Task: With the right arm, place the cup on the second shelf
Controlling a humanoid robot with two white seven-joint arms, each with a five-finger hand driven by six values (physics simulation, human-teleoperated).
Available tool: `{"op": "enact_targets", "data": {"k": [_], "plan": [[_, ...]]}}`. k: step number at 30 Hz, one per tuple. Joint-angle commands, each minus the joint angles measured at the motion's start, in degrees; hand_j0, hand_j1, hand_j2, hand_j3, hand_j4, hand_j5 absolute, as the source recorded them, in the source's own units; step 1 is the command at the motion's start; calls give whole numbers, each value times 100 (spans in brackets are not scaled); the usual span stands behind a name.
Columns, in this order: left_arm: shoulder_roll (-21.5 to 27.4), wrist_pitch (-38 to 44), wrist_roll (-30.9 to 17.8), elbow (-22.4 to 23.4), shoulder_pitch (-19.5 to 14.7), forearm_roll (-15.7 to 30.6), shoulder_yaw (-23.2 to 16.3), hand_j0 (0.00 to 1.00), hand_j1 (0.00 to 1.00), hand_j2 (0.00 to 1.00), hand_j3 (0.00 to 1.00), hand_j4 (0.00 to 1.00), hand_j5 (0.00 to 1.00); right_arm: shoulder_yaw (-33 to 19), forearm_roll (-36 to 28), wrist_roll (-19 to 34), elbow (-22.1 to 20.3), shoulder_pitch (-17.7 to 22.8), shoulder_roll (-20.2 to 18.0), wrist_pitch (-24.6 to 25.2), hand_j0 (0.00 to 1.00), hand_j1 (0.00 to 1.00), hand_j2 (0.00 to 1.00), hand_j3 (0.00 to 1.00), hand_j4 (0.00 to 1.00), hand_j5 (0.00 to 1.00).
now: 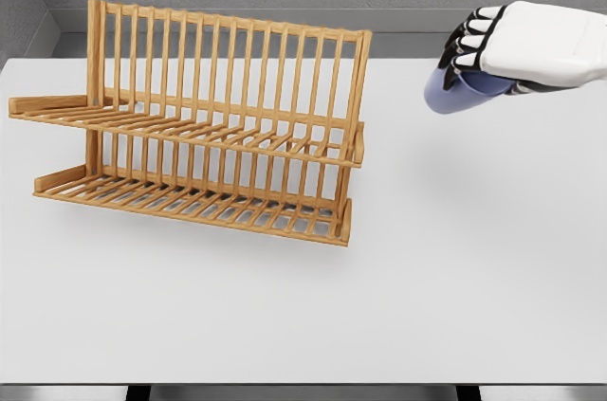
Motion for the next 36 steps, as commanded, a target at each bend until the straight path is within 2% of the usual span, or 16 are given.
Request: {"op": "enact_targets", "data": {"k": [1, 2, 4, 22, 27, 30, 36], "plan": [[0, 0, -1, 1, 0, 1, 0, 100, 100, 100, 100, 100, 100, 11, -72, -4, -5, 9, 23, 17, 58, 58, 58, 58, 58, 58], [0, 0, -1, 1, -9, 1, 0, 100, 100, 100, 100, 100, 100, 20, -72, -4, 3, 44, 32, 17, 58, 58, 58, 58, 58, 58], [0, 0, -1, 1, -9, 1, 0, 100, 100, 100, 100, 100, 100, 64, -72, -4, -5, 26, 313, 17, 58, 58, 58, 58, 58, 58], [0, 0, -1, 1, -9, 1, 0, 100, 100, 100, 100, 100, 100, 214, -177, -4, -5, -70, 515, 17, 58, 58, 58, 58, 58, 58], [0, 0, -1, 1, -9, 1, 0, 100, 100, 100, 100, 100, 100, 319, -177, -4, -5, -237, 665, 17, 59, 59, 59, 59, 59, 59], [0, 0, -1, 1, -9, 1, 0, 100, 100, 100, 100, 100, 100, 627, -177, -4, -5, -422, 814, 17, 59, 59, 59, 59, 59, 59], [0, 0, -1, 1, 0, 1, 0, 100, 100, 100, 100, 100, 100, 846, -177, -4, -5, -597, 963, 17, 59, 59, 59, 59, 59, 59]]}}
